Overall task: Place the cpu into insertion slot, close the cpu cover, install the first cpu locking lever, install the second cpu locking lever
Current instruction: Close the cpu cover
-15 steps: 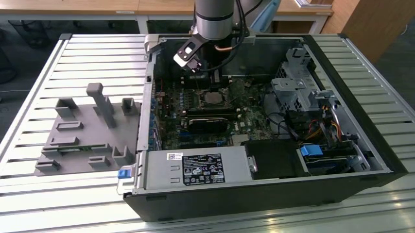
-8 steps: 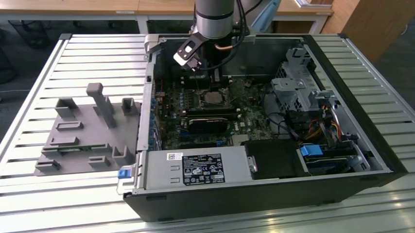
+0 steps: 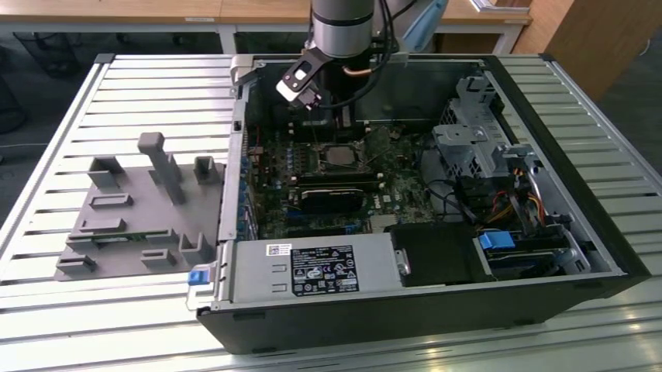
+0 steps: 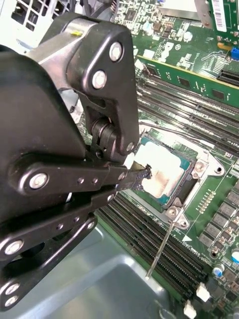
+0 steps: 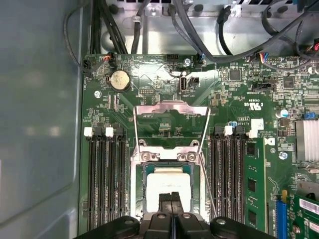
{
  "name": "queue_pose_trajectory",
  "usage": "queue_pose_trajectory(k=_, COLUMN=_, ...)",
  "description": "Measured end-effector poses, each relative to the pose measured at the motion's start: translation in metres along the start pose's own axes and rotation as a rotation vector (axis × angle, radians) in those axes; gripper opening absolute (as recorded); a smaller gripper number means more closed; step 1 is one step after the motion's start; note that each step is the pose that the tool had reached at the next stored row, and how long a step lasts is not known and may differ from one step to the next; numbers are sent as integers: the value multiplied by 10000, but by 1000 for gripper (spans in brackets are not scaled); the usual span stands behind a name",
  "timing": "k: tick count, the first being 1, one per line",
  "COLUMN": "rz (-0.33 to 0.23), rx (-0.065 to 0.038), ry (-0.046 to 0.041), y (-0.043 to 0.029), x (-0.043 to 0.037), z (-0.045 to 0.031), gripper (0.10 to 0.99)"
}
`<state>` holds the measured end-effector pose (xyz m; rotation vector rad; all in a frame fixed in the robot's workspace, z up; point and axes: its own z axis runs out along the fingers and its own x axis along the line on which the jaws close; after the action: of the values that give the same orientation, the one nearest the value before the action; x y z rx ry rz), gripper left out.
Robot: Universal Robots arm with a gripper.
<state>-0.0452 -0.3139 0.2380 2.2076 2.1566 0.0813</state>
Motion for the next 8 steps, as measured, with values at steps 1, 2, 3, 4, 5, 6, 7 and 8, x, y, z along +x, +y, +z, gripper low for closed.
queue_pose_trajectory(k=1, rz=0, rx=0, ry=4, y=2, x=0, z=-24, gripper=106)
queue_pose_trajectory(k=2, rz=0, rx=-1, ry=9, y=4, x=0, z=-52, gripper=106)
queue_pose_trajectory(k=3, rz=1, rx=0, ry=12, y=6, x=0, z=-78, gripper=106)
queue_pose_trajectory(k=4, rz=1, rx=0, ry=15, y=9, x=0, z=-111, gripper=106)
queue_pose_trajectory(k=5, rz=1, rx=0, ry=19, y=12, x=0, z=-150, gripper=106)
queue_pose_trajectory(k=6, rz=1, rx=0, ry=23, y=14, x=0, z=-186, gripper=106)
queue_pose_trajectory(k=7, rz=1, rx=0, ry=26, y=17, x=0, z=-221, gripper=106)
queue_pose_trajectory(k=8, rz=1, rx=0, ry=28, y=20, x=0, z=-258, gripper=106)
